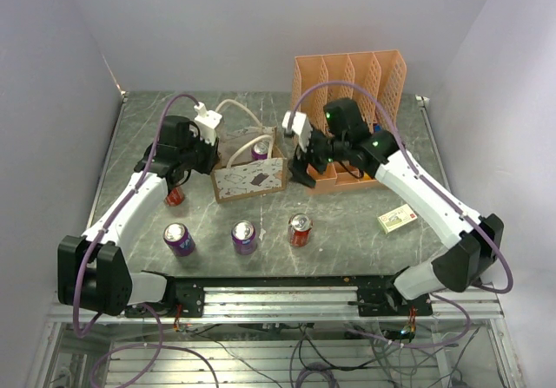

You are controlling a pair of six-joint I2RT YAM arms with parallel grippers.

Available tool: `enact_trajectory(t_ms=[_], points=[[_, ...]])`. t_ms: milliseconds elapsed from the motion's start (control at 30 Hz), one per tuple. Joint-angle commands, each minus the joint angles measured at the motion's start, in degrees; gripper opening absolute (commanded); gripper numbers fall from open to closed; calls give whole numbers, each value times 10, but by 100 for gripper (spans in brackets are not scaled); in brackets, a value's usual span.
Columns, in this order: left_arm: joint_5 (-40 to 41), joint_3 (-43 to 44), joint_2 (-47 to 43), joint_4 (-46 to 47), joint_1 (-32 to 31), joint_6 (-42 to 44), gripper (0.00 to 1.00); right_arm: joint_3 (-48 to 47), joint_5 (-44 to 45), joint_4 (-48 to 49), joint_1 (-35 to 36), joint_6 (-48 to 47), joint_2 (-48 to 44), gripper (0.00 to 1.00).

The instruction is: Place the beverage into the canvas bag

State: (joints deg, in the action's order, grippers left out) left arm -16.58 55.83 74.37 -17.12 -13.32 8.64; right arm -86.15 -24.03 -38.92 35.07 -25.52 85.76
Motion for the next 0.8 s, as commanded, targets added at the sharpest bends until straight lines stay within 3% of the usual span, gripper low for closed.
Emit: enact_trajectory(t_ms=[0, 367, 567, 767], points=[[13, 23, -14, 5, 2, 6, 29, 74, -63, -70, 24, -108, -37, 88], [25, 14, -23, 9, 2, 15, 35, 192, -20, -87, 100, -139, -50, 100], [27, 9, -33, 8, 2, 18, 35, 217, 10, -61, 120, -129, -32, 99], [29, 10, -36, 5, 2, 20, 36, 235, 30, -30, 123, -124, -19, 88]])
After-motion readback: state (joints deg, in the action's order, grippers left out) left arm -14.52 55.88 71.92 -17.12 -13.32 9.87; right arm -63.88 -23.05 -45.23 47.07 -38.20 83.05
